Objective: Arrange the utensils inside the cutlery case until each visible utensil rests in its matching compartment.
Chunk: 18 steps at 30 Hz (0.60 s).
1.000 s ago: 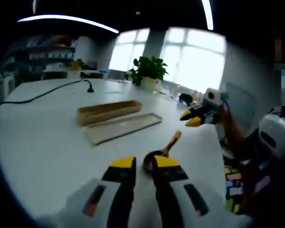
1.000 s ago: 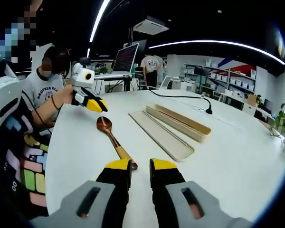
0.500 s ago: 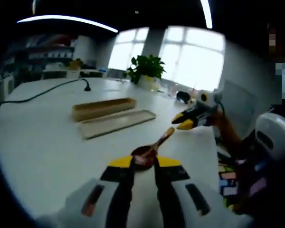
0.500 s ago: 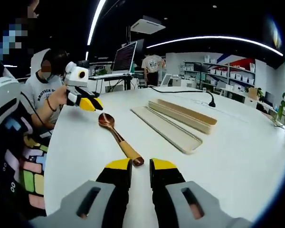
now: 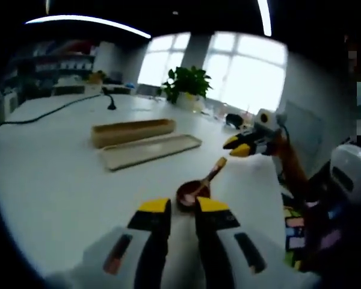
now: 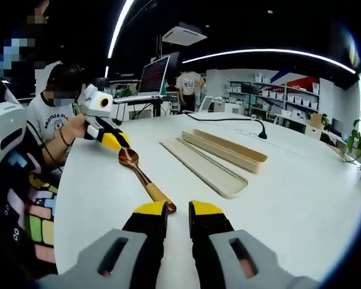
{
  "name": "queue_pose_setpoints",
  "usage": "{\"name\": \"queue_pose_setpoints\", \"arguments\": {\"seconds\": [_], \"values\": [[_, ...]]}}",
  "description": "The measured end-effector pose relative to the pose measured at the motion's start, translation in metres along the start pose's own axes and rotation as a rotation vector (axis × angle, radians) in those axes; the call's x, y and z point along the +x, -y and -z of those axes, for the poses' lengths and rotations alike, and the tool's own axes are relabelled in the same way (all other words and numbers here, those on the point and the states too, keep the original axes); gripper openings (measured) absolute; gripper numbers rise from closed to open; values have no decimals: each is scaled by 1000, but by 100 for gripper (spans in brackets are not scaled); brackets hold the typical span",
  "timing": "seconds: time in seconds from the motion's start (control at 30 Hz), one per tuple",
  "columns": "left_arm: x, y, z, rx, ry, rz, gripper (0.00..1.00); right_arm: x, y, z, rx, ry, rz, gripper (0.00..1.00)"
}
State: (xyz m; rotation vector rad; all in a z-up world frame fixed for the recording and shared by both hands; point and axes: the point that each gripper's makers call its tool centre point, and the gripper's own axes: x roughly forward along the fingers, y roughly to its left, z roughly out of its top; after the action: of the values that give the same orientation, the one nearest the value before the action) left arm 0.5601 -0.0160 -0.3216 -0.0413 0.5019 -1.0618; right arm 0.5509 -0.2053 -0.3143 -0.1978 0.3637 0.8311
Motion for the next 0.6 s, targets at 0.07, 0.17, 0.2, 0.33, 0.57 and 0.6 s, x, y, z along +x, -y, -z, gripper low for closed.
{"name": "queue_pose_setpoints", "arguments": {"seconds": [0.07,0.17,0.2,0.33,0.57,0.6], "values": [[2,3,5,-7,-14,19,17,3,-3,4,1,-11,-8,12],[2,4,7,7,-21,13,17,8,-10,6,5,-16,-38,12],[4,1,7,8,-19,5,17,9,-12,6,3,-18,-43,12],[7,-1,7,-5,-11,8,16,11,-17,8,-11,-31,-59,12],[8,1,5,1,-1,8,17,15,-17,11,0,-38,-62,11],[9,1,5,4,1,6,17,15,-17,11,1,-37,-61,11]]}}
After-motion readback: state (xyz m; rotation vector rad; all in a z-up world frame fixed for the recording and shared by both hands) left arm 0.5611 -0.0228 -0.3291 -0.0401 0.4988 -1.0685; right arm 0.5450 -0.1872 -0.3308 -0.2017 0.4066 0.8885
